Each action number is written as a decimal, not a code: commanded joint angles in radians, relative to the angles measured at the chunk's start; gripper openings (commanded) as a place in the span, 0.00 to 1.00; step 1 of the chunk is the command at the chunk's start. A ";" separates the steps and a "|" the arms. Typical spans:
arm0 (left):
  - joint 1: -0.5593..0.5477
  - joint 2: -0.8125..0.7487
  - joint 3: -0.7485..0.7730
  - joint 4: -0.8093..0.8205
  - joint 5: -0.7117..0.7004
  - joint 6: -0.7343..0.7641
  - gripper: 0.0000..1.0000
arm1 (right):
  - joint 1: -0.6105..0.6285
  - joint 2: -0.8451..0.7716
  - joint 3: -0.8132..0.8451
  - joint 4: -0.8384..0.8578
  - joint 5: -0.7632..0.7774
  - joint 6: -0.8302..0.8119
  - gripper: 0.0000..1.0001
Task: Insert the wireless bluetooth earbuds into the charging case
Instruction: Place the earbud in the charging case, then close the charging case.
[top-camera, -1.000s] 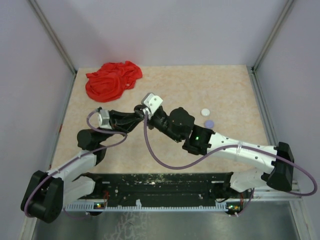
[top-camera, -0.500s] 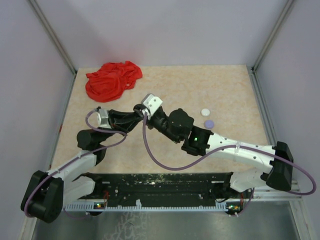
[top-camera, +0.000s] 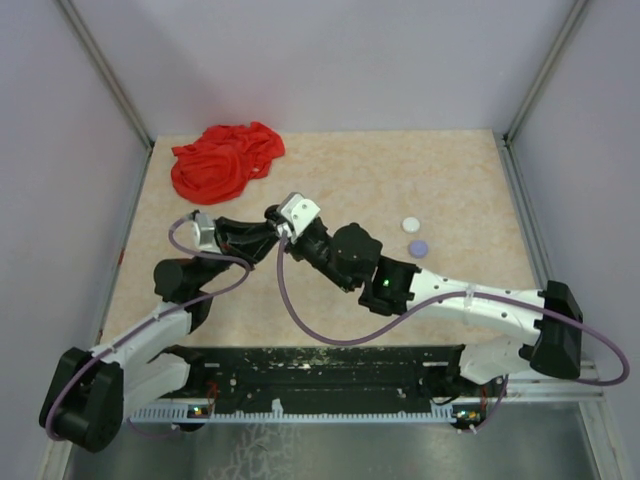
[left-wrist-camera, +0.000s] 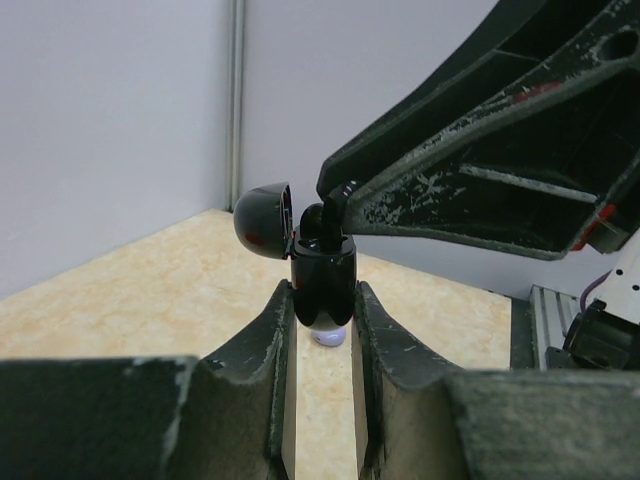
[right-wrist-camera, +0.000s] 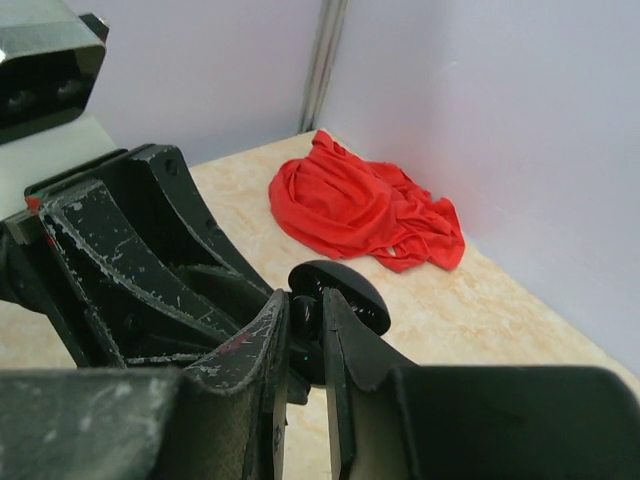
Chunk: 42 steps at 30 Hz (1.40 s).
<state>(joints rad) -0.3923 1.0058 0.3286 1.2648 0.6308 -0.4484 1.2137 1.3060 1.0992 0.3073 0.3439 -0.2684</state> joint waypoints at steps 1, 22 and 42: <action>-0.012 -0.021 0.029 -0.013 -0.062 0.017 0.01 | 0.041 0.031 0.020 0.008 0.061 -0.005 0.18; -0.035 -0.082 0.007 -0.185 -0.016 0.185 0.01 | 0.007 -0.033 0.244 -0.405 -0.043 0.118 0.61; -0.026 -0.072 0.088 -0.360 0.334 0.215 0.01 | -0.308 -0.178 0.149 -0.618 -0.632 0.042 0.76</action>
<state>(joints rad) -0.4229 0.9073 0.3851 0.8669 0.8536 -0.2092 0.9066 1.1465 1.2579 -0.3088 -0.1749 -0.1738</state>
